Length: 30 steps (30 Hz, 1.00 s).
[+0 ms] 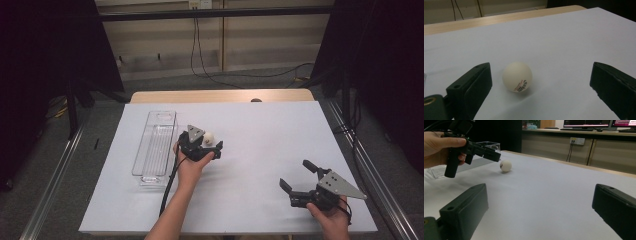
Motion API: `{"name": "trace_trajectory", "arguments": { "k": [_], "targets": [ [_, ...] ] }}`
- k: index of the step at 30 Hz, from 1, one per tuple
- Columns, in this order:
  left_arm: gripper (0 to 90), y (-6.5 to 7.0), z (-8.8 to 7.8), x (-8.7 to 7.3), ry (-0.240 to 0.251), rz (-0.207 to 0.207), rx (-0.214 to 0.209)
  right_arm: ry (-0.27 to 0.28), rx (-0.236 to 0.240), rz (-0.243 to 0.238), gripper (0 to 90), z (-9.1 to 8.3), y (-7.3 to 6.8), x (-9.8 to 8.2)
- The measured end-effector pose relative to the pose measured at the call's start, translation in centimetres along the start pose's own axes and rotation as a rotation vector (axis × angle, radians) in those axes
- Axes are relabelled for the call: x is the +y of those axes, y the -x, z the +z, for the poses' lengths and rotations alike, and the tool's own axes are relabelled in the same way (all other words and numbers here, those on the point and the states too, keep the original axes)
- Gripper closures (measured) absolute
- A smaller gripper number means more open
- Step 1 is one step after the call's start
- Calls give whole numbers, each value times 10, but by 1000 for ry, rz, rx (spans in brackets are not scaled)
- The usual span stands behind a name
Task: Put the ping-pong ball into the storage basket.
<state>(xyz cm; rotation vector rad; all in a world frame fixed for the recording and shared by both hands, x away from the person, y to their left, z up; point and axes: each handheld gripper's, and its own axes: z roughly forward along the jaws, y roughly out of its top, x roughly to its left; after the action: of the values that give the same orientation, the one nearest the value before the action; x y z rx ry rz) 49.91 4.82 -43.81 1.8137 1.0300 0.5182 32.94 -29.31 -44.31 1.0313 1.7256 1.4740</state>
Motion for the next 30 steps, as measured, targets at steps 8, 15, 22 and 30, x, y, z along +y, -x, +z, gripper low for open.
{"name": "trace_trajectory", "arguments": {
  "k": [8,15,22,30],
  "targets": [
    [43,-2,1,-1,-11,2,18,3,-5,-1,1,0,0,0],
    [44,-4,2,-1,-15,16,19,2,-2,-9,1,0,-1,0],
    [44,-4,5,-2,-21,6,33,2,-4,-7,1,0,0,0],
    [43,-7,8,-2,-15,-2,27,3,-2,-8,2,0,-1,0]
  ]
}}
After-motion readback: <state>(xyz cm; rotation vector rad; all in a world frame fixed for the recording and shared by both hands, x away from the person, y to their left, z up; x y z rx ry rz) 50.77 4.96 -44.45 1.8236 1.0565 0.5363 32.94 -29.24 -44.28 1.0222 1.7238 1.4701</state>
